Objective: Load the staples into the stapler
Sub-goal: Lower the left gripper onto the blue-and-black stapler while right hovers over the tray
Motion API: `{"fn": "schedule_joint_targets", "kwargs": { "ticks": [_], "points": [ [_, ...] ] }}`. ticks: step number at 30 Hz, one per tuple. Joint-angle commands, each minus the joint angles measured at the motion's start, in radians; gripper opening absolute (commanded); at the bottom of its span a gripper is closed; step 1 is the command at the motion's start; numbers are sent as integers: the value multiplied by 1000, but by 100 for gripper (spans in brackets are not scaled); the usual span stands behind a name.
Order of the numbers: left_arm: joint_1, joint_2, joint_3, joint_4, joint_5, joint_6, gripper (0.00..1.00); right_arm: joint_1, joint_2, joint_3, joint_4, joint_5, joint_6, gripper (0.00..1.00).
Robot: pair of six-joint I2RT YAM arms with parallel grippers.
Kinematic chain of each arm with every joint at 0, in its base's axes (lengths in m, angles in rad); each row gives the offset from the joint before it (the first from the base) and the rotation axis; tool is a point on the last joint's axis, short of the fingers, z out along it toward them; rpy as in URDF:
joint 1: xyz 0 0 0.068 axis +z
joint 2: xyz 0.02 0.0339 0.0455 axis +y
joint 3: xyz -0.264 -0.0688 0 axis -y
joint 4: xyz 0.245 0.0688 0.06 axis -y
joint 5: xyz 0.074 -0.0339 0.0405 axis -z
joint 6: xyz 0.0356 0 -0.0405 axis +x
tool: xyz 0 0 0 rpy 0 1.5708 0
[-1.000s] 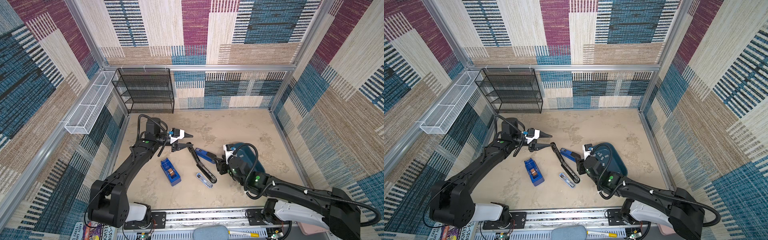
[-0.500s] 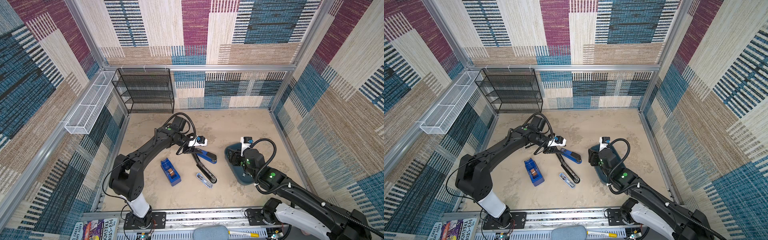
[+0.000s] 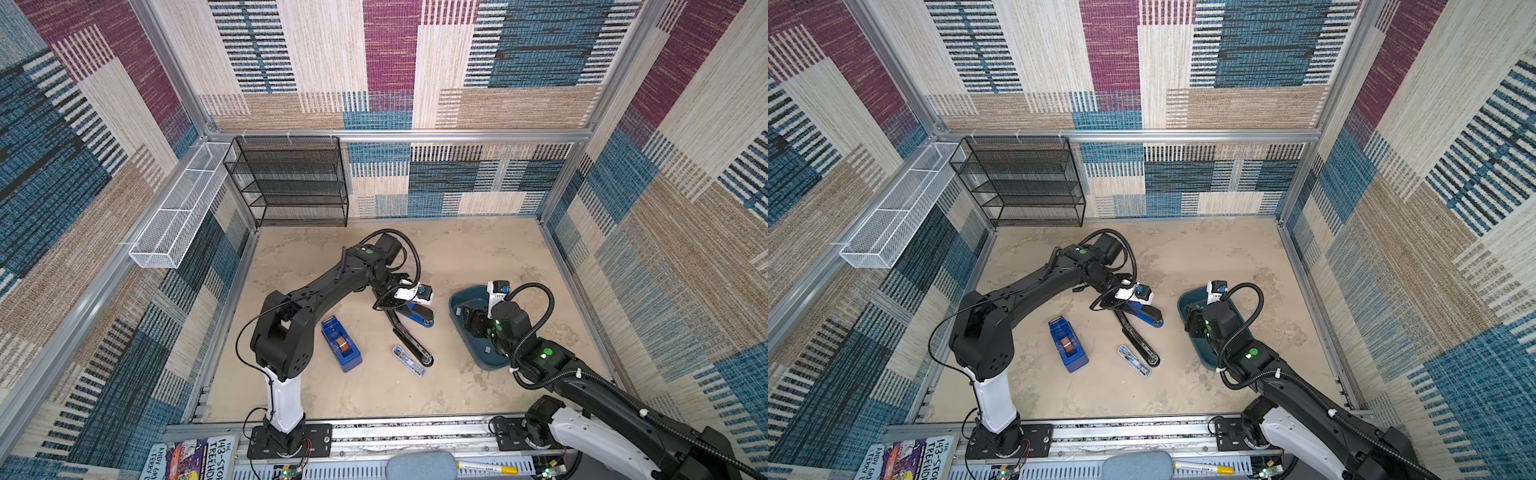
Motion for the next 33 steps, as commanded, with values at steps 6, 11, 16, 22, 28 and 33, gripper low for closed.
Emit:
{"fn": "schedule_joint_targets", "kwargs": {
  "ticks": [6, 11, 16, 22, 28, 33],
  "points": [
    [-36, 168, 162, -113, -89, 51, 99, -9, -63, -56, 12, -10, 11, 72],
    [-44, 233, 230, -112, -94, 25, 99, -13, -80, -68, 19, -19, 7, 73],
    [-49, 296, 278, -112, -101, 3, 98, -17, -54, -61, 30, -21, 2, 73],
    [-49, 331, 302, -115, -111, 11, 81, -20, -22, -58, 44, -19, -1, 73],
    [-55, 351, 304, -135, -138, 53, 41, -23, -3, -54, 53, -17, -2, 74],
    [-61, 360, 303, -154, -150, 82, 19, -26, 0, -56, 54, -19, -2, 74]
  ]
}}
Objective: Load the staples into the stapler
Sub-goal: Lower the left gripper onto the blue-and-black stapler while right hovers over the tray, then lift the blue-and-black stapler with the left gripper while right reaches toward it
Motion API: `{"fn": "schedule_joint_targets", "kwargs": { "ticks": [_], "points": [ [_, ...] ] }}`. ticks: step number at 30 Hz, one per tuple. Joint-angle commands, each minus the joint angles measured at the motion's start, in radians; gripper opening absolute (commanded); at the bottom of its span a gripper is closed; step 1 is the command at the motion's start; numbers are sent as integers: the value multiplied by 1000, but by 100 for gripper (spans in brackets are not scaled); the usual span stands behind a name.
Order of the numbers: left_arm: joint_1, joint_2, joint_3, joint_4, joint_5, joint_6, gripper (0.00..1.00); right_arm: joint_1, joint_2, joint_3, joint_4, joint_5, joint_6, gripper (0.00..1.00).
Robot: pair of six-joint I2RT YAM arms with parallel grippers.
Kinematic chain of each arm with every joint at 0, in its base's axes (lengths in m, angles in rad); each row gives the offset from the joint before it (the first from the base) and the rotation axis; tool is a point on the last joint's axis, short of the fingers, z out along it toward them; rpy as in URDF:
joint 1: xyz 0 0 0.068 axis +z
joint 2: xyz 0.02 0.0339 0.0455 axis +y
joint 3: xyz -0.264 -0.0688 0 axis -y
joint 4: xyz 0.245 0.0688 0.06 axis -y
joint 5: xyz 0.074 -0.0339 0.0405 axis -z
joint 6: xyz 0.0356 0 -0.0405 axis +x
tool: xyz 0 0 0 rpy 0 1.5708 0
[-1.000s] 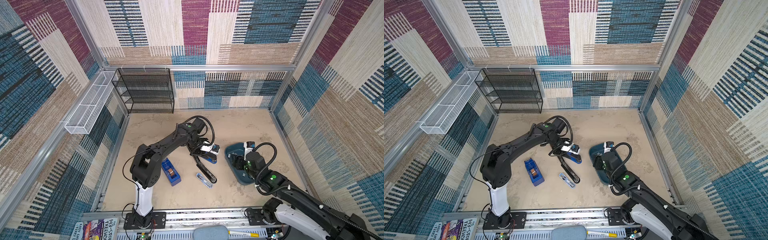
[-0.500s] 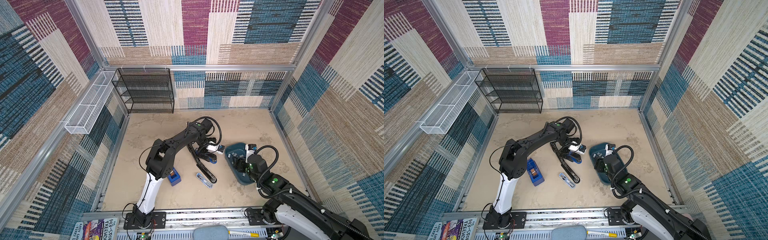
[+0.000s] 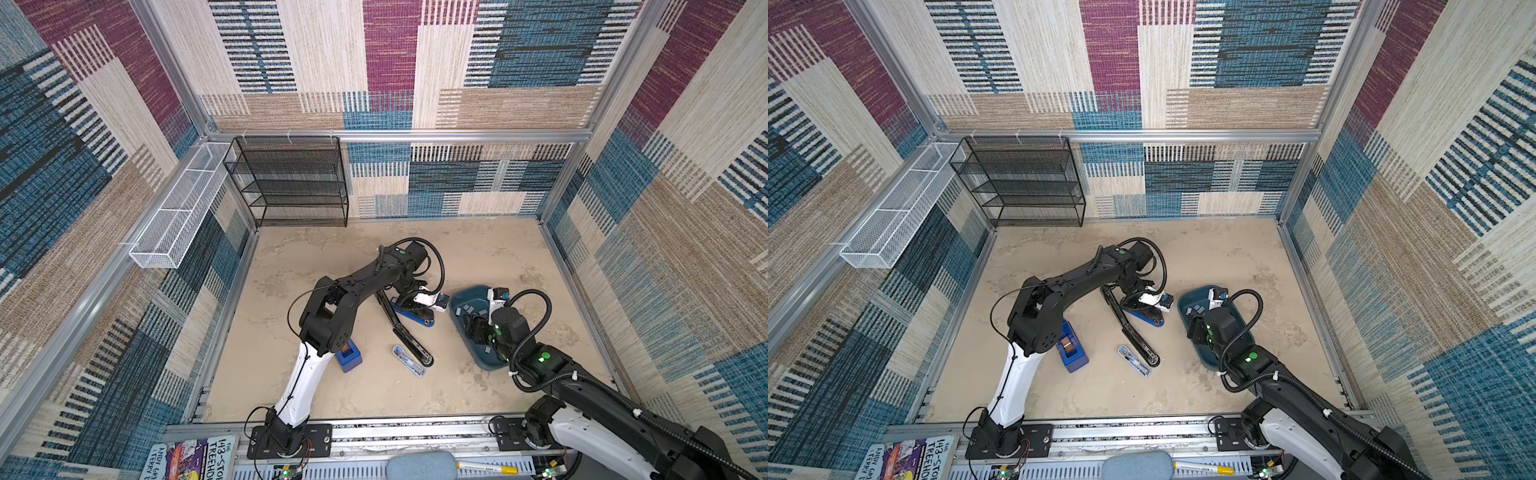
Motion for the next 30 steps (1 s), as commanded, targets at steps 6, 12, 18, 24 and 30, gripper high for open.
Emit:
{"fn": "schedule_joint_targets", "kwargs": {
  "ticks": [6, 12, 18, 24, 30],
  "points": [
    [-12, 41, 22, -52, -66, 37, 18, -1, -14, -1, 29, -1, 1, 74],
    [-7, 40, 69, -68, -29, -5, 7, -3, -29, -3, 25, 0, 2, 74],
    [12, -14, 159, -129, 79, -25, 2, -3, -97, -15, 26, -20, -4, 74],
    [38, -165, 104, -149, 190, -39, 0, -2, -217, -10, 119, -211, -88, 70],
    [69, -369, -43, -148, 280, -85, 0, 0, -141, 52, 215, -444, -168, 58]
  ]
}}
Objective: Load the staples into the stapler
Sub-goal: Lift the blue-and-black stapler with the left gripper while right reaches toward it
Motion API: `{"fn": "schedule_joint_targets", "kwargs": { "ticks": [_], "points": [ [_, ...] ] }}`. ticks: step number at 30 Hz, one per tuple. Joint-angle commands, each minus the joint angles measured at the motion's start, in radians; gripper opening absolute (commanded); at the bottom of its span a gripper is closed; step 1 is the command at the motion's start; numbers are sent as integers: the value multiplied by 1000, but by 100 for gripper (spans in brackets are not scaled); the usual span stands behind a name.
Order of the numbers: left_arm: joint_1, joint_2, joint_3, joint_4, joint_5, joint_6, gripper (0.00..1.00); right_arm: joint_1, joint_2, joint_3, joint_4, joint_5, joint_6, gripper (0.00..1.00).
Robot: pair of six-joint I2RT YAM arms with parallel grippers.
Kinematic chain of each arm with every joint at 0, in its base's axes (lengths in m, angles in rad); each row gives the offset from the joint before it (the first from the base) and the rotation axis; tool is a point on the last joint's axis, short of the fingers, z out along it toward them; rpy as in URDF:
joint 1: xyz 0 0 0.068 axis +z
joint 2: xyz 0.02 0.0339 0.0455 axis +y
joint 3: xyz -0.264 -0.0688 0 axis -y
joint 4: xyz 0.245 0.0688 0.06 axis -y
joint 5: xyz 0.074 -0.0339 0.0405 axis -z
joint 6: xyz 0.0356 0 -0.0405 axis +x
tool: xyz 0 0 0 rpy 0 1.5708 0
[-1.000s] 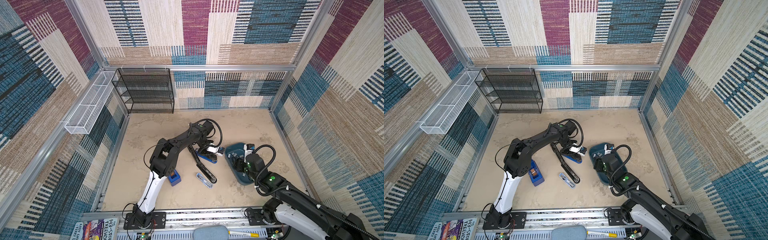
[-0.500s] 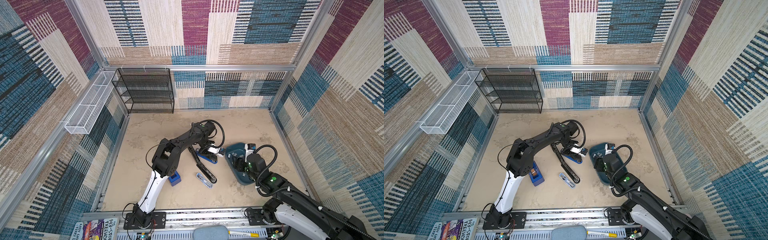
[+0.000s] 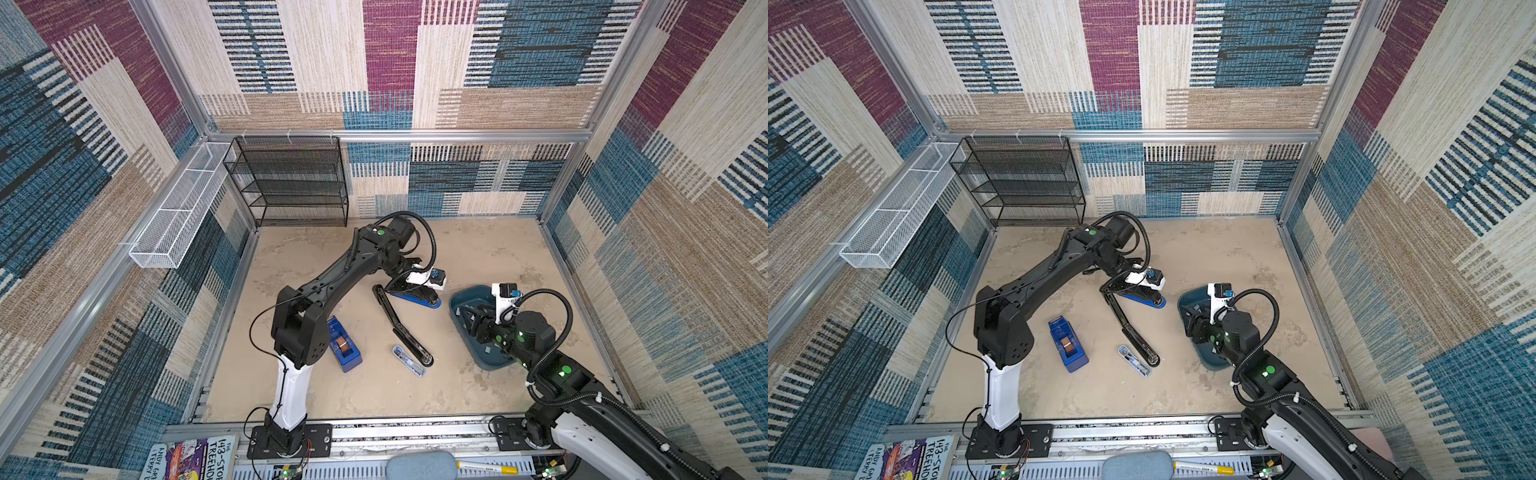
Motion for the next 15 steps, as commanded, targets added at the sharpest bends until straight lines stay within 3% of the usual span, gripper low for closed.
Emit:
{"fn": "schedule_joint_targets", "kwargs": {
  "ticks": [1, 6, 10, 15],
  "points": [
    [16, -103, -71, -25, 121, -56, 0, 4, 59, 39, 98, -189, -71, 57],
    [43, -262, -227, 38, 223, -148, 0, 27, 48, 51, 139, -272, -122, 55],
    [48, -329, -342, 138, 245, -194, 0, 48, 47, 64, 152, -335, -179, 44],
    [69, -329, -333, 177, 347, -254, 0, 141, 92, 116, 132, -301, -256, 44]
  ]
}}
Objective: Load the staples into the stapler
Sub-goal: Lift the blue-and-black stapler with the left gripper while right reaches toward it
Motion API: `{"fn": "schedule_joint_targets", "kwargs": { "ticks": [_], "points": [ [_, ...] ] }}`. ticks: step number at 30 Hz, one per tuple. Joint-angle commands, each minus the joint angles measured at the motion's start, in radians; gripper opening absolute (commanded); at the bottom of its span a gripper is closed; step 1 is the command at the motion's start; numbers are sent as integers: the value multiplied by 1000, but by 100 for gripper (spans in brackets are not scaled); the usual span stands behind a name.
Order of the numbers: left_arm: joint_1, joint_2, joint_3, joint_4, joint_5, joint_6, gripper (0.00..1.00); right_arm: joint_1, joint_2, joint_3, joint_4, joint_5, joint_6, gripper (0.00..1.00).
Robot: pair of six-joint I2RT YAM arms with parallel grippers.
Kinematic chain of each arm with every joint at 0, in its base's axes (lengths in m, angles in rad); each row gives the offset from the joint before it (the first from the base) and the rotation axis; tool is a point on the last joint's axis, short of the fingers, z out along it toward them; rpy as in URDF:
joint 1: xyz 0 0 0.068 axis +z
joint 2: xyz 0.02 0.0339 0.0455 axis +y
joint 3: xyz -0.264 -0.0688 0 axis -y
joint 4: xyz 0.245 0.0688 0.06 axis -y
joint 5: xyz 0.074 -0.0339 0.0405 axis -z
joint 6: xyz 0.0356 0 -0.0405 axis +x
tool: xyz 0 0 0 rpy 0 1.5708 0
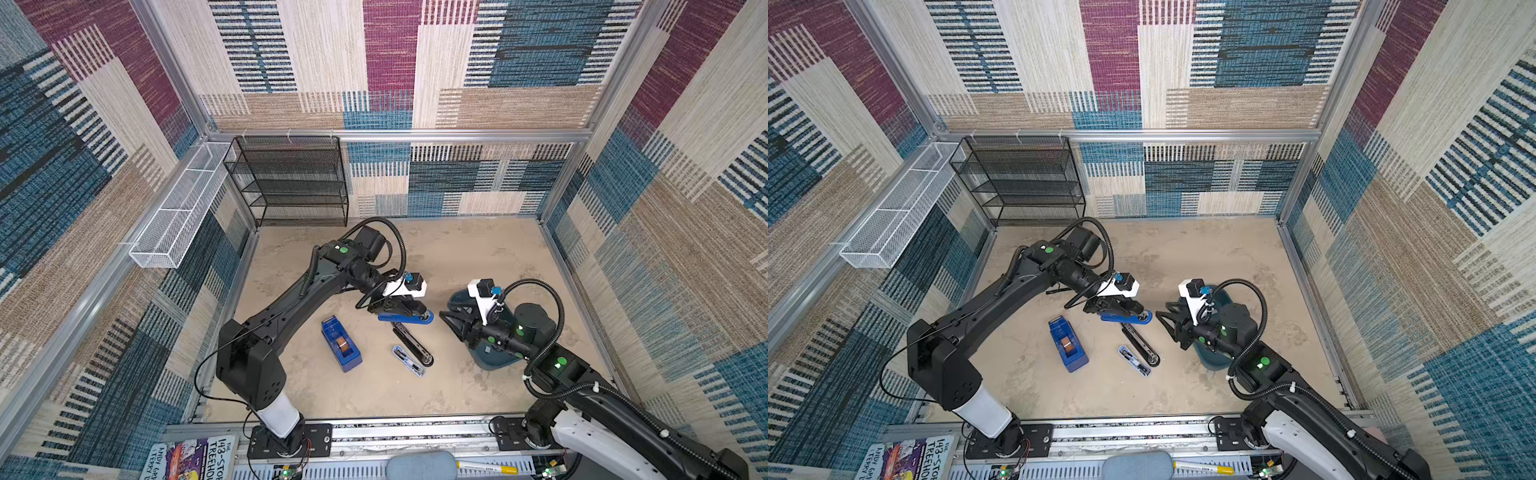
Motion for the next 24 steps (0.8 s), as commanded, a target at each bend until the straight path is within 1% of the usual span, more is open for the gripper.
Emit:
{"fn": "schedule_joint_targets", "kwargs": {
  "ticks": [1, 4, 6, 10, 13, 17, 20, 22, 24],
  "points": [
    [11, -14, 9, 74, 132, -54, 0, 63, 36, 43, 20, 17, -80, 43],
    [20, -35, 11, 74, 142, -59, 0, 146, 107, 83, 7, 79, -117, 41],
    [26, -49, 0, 75, 144, -57, 0, 176, 148, 96, 19, 118, -131, 42],
    [26, -68, -33, 75, 118, -22, 0, 177, 173, 112, 22, 182, -137, 42],
    [24, -77, -39, 69, 111, -5, 0, 178, 165, 119, 11, 196, -136, 41],
    [23, -81, -56, 68, 71, 16, 0, 178, 109, 113, 1, 224, -134, 41],
    [24, -77, -59, 68, 73, 22, 0, 178, 65, 85, 22, 251, -123, 41],
    [22, -79, -56, 67, 85, 24, 0, 178, 76, 85, 5, 304, -110, 37],
    [20, -88, -60, 67, 101, 28, 0, 178, 100, 88, -10, 326, -104, 34]
  ]
}}
